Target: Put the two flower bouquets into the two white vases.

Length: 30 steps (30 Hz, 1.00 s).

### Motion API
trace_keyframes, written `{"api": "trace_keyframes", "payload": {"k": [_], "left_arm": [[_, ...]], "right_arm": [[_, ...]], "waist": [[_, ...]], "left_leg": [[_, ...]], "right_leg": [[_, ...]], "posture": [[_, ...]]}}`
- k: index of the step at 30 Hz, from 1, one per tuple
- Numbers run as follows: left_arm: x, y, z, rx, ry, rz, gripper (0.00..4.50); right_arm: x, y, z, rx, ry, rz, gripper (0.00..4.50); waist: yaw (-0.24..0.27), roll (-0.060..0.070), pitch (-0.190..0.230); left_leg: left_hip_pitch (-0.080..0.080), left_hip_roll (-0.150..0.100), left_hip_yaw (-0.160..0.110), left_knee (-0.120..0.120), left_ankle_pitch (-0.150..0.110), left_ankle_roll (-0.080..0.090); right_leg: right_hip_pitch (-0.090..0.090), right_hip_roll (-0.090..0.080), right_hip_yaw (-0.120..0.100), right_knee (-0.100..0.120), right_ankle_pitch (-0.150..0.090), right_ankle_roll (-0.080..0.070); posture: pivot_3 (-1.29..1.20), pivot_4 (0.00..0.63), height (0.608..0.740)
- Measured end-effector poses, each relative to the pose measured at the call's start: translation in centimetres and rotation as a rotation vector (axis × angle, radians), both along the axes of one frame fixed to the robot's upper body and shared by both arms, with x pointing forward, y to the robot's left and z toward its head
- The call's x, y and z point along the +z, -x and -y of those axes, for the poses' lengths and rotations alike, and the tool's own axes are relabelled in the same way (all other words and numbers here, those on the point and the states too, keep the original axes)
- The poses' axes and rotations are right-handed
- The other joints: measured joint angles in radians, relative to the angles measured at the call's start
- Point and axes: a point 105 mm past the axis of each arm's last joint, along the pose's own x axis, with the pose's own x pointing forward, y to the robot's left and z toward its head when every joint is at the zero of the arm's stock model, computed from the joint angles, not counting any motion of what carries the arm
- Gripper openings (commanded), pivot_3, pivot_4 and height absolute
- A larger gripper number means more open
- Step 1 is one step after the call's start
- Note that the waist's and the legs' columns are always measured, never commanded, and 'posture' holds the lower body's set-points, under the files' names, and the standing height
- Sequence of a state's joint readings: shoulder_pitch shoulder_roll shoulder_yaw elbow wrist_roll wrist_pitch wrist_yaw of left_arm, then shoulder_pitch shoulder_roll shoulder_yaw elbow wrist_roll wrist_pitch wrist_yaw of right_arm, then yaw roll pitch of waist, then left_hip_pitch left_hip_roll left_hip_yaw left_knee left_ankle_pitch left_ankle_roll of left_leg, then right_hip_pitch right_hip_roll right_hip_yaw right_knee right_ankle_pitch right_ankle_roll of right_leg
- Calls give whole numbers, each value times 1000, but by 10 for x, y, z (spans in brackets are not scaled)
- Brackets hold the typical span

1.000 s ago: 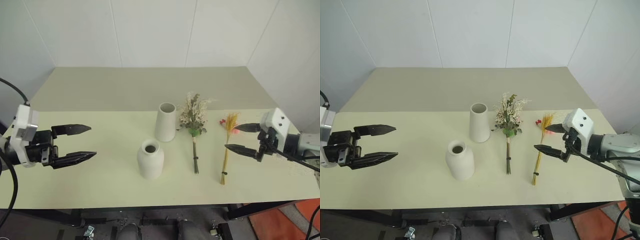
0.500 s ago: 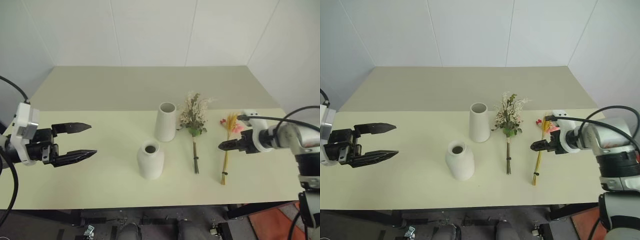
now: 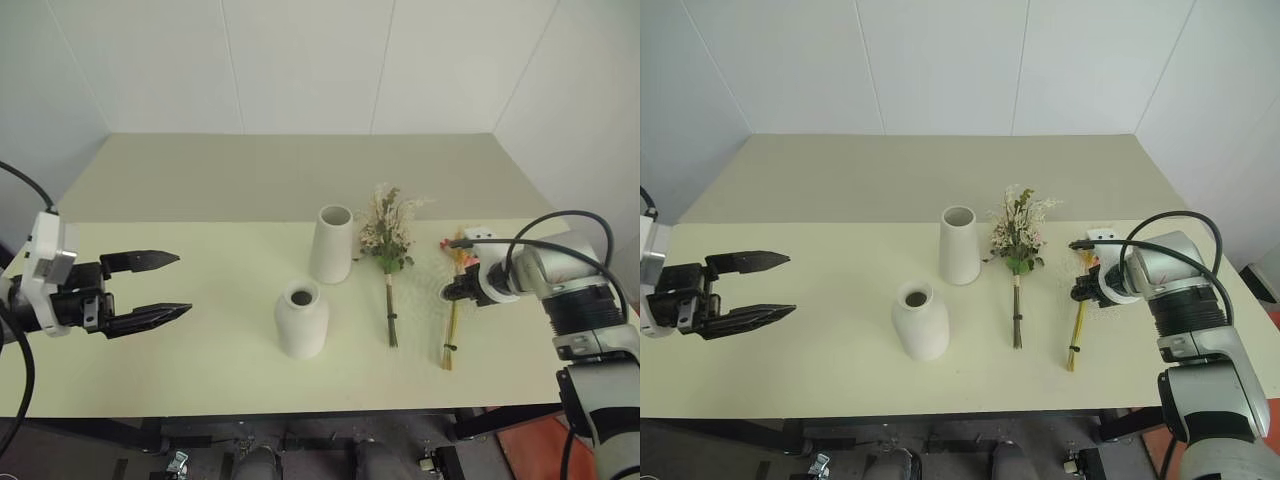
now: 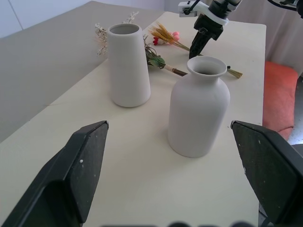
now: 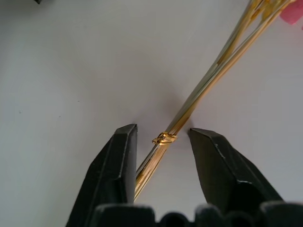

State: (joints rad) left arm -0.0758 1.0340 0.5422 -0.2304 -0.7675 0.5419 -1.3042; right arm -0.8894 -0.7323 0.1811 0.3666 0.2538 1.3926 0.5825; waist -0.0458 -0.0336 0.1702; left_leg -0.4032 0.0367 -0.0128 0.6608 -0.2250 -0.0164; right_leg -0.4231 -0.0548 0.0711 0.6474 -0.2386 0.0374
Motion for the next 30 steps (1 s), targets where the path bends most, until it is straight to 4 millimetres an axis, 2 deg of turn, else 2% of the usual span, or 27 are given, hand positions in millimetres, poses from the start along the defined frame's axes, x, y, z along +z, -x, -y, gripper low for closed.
{"api": "trace_keyframes", "payload": {"k": [3, 5, 8, 11, 13, 18, 20, 23, 26, 30], "left_arm": [[1, 0, 0, 1, -1, 6, 4500], [1, 0, 0, 1, -2, 6, 4500], [1, 0, 0, 0, -2, 7, 4500], [2, 0, 0, -3, -2, 10, 4500], [4, -1, 1, -6, 0, 17, 4500], [8, -2, 1, -16, -10, 25, 4500], [8, -2, 2, -23, -17, 24, 4500], [7, -4, -1, -12, -20, 18, 4500], [8, -4, -1, -14, -22, 20, 4500], [9, -4, 0, -15, -22, 26, 4500]], "right_arm": [[1, -5, 2, -29, -1, 31, 82], [5, -12, 1, -54, -8, 88, 24], [23, -28, -2, -82, -28, 252, 24], [65, -44, -25, -44, -126, 570, 24], [103, -45, -47, 14, -274, 783, 24], [180, -20, -95, 192, -567, 1124, 24], [201, -8, -112, 270, -635, 1203, 24], [217, 1, -134, 337, -703, 1265, 24], [222, 3, -150, 371, -733, 1285, 24], [213, -7, -168, 373, -733, 1271, 24]], "waist": [[-2, 0, 0], [-6, 0, 0], [-8, 0, 0], [-13, 0, 0], [-15, 1, 0], [-17, 1, 1], [-19, 1, 1], [-22, 1, 1], [-22, 1, 1], [-22, 2, 1]], "left_leg": [[0, 0, 0, 0, 0, 0], [-1, 0, 0, 0, 0, 0], [-2, 0, 0, 0, 0, 0], [-3, 0, 0, -1, 0, 0], [-2, 1, 0, -1, 0, 0], [-2, 1, -1, -1, 0, 0], [-1, 1, -1, -1, 0, 0], [-1, 1, -1, -1, 0, 0], [-1, 1, -1, -1, 0, 0], [-1, 1, -1, -1, 0, 0]], "right_leg": [[0, 0, 0, 0, 0, 0], [-1, 0, 0, 0, 0, 0], [-2, 0, 0, 0, 0, 0], [-3, 0, 0, 0, 0, 0], [-2, 0, 0, 1, 0, 0], [-2, 0, -1, 1, 0, 0], [-2, 0, -1, 1, 0, 0], [-2, 0, -1, 1, 0, 0], [-2, 0, -1, 1, 0, 0], [-2, 0, -1, 1, 1, 0]], "posture": [[0, 150, 740], [0, 150, 740], [0, 150, 740], [0, 150, 740], [0, 150, 740], [0, 150, 740], [0, 150, 740], [0, 150, 740], [0, 150, 740], [0, 150, 740]]}}
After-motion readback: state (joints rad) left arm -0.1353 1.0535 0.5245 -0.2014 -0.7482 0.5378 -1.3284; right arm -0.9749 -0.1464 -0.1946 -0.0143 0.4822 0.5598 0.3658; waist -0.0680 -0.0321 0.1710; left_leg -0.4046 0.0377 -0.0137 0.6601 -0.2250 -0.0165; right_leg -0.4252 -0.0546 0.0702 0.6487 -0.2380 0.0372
